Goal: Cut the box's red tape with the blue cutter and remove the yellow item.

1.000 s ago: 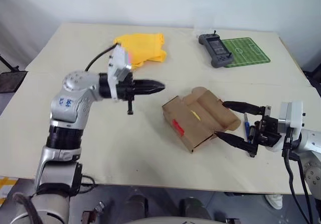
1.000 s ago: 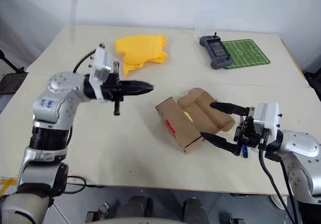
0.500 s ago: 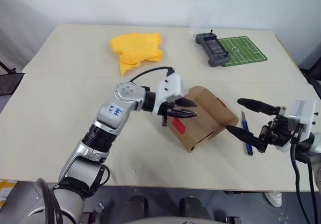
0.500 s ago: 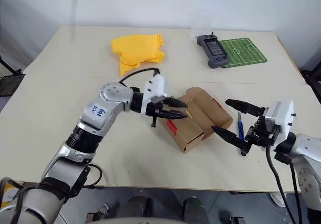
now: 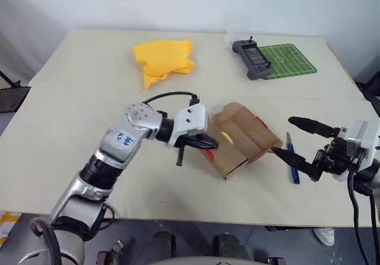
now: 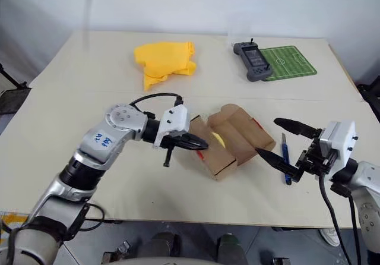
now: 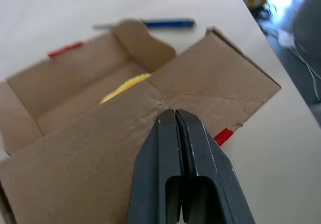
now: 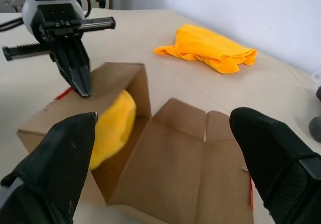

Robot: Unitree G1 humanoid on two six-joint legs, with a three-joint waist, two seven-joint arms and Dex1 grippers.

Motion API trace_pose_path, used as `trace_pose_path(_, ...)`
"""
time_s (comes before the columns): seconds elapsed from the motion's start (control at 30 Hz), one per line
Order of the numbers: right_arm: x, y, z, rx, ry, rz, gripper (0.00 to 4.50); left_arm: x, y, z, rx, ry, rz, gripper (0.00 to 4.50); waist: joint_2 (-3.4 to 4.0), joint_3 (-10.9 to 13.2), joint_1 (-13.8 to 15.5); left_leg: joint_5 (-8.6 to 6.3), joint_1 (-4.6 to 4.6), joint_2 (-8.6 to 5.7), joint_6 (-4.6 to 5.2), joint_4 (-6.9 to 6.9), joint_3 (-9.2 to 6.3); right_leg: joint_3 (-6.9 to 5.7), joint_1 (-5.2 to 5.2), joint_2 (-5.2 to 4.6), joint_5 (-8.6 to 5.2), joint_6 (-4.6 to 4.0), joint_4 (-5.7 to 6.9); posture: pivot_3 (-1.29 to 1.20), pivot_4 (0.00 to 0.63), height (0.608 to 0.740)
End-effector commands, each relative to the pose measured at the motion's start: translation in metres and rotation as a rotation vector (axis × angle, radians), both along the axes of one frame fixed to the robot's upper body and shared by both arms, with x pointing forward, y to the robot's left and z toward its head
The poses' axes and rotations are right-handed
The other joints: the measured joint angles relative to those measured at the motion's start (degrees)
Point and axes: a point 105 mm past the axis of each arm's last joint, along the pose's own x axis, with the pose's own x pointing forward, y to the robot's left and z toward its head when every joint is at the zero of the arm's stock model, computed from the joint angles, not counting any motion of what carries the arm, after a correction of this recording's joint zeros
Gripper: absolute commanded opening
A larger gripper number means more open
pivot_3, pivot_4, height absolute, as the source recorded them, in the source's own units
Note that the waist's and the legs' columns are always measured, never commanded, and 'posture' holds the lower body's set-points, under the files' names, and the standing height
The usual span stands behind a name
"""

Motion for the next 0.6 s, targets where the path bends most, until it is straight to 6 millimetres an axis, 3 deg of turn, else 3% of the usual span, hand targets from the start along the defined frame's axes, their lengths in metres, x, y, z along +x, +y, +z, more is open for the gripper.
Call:
trace_pose_path(0.03, -0.008, 0.013, 0.009, -0.029, -0.016, 0.076, 4.50, 0.000, 0.026, -0.031, 0.113, 0.125, 0.106, 0.04, 0.08, 0.04, -0.09, 0.00, 0.40, 0.01, 0.01, -0.15, 0.00, -0.02, 0.43, 0.00, 0.00, 0.00, -0.19, 0.00, 0.150, 0.740)
trace_pose_path(0.2, -0.023, 0.032, 0.008, -0.067, 0.071, 0.219, 4.50, -0.008, 0.063, -0.048, 0.189, 0.190, 0.236, 0.04, 0.65, 0.36, -0.97, -0.03, 1.73, 0.05, 0.36, -0.89, -0.04, -0.07, 2.08, -0.04, 0.01, -0.03, -1.47, 0.00, 0.150, 0.740)
trace_pose_path(0.37, -0.028, 0.038, 0.010, -0.107, 0.101, 0.285, 4.50, -0.011, 0.069, -0.054, 0.159, 0.203, 0.305, 0.04, 0.63, 0.44, -0.50, 0.14, 1.15, -0.03, 0.02, -0.89, -0.70, -0.34, 1.78, -0.59, 0.13, -0.08, -1.56, 0.00, 0.150, 0.740)
trace_pose_path(0.6, -0.021, 0.035, 0.009, -0.102, 0.105, 0.280, 4.50, -0.009, 0.061, -0.050, 0.070, 0.158, 0.293, 0.04, 0.67, 0.42, 0.16, 0.13, 0.21, -0.35, -0.02, -0.91, -0.81, -0.90, 0.66, -0.43, 0.13, -0.07, -0.96, 0.00, 0.150, 0.740)
